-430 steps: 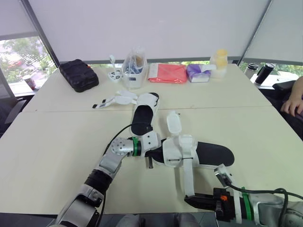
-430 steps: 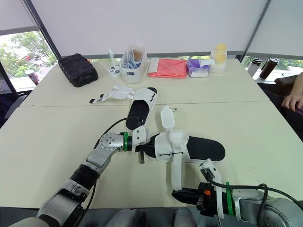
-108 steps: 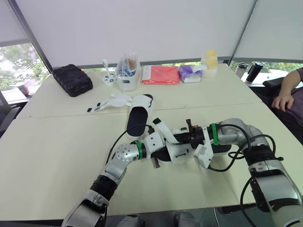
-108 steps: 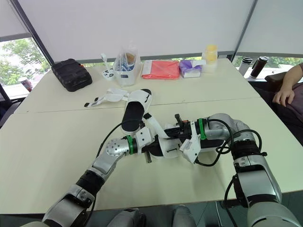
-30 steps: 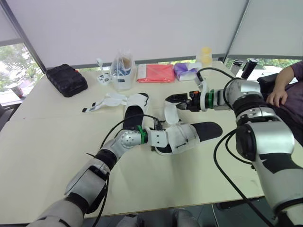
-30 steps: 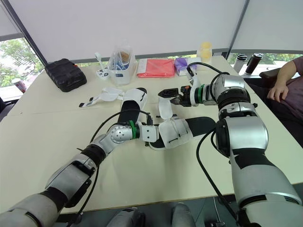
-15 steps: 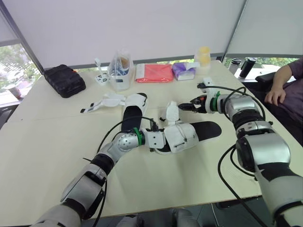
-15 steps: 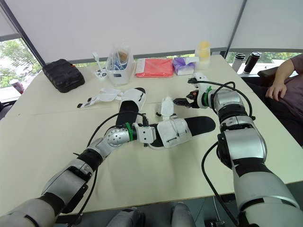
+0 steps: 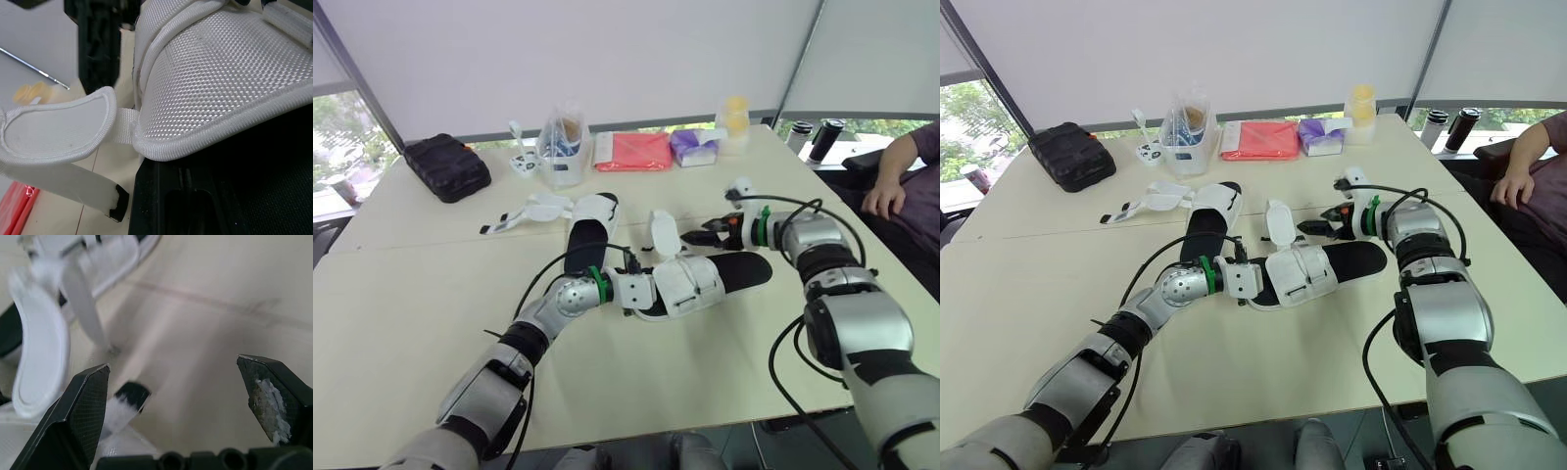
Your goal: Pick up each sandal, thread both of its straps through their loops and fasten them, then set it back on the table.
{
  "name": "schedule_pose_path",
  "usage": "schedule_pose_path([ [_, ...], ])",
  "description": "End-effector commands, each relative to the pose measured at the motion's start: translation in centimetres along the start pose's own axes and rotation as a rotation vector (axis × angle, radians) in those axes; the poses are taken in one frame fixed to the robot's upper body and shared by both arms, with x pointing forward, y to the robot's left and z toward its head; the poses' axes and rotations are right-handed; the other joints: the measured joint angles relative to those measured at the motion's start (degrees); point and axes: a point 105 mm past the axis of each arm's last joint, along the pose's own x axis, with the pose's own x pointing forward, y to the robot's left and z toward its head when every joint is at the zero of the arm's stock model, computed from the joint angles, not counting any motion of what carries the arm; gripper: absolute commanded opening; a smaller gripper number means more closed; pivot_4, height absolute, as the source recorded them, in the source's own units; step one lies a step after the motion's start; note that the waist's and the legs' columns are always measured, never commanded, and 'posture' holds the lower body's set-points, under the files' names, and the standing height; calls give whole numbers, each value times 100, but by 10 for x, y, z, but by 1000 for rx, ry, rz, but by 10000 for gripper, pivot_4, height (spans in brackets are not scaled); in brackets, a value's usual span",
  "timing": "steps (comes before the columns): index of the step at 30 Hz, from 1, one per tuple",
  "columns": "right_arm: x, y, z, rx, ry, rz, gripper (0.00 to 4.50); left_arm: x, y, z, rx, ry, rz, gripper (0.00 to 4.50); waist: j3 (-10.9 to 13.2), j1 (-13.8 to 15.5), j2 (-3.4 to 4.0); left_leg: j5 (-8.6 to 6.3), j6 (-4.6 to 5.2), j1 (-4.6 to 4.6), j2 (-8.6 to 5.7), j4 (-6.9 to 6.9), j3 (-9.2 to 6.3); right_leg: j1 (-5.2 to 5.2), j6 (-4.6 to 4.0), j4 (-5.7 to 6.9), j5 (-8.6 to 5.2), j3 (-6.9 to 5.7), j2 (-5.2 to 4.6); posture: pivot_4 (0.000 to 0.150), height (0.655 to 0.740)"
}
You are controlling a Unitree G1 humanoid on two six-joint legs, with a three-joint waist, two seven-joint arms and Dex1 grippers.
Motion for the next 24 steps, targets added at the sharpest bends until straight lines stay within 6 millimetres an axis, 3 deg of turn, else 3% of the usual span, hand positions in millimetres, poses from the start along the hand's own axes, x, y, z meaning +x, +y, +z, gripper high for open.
schedule_pose_path([
  [1, 7, 13, 19, -33, -58, 56, 44502, -2, -33, -11, -38, 48, -101, 0, 0, 1, 0, 0, 0, 0, 0, 0, 0, 0, 0, 0, 0, 0, 0, 1500, 7400],
  [6, 19, 45, 25, -8, -117, 277, 44502, -2, -32, -12, -47, 55, -90, 0, -1, -3, 1, 0, 1, 0, 0, 0, 0, 1, 0, 0, 0, 0, 0, 1500, 7400],
  [10, 30, 60, 24, -34, -139, 346, 44502, -5, -32, -15, -63, 65, -81, 0, -1, -5, 1, -1, 1, 0, -1, 0, 0, 1, 0, -1, 0, -1, 0, 1500, 7400],
  [15, 38, 61, 20, -84, -107, 311, 44502, -6, -32, -15, -67, 72, -75, 0, -6, -24, 7, 0, 0, 2, 0, 0, 0, 0, 0, 1, 0, -1, 1, 1500, 7400],
  [24, 8, 62, 87, 162, -328, 348, 44502, -8, -34, -14, -79, 75, -65, 0, -11, -8, 16, -4, 5, -2, 3, -1, 3, -7, -2, 2, -1, 1, 1, 1500, 7400],
])
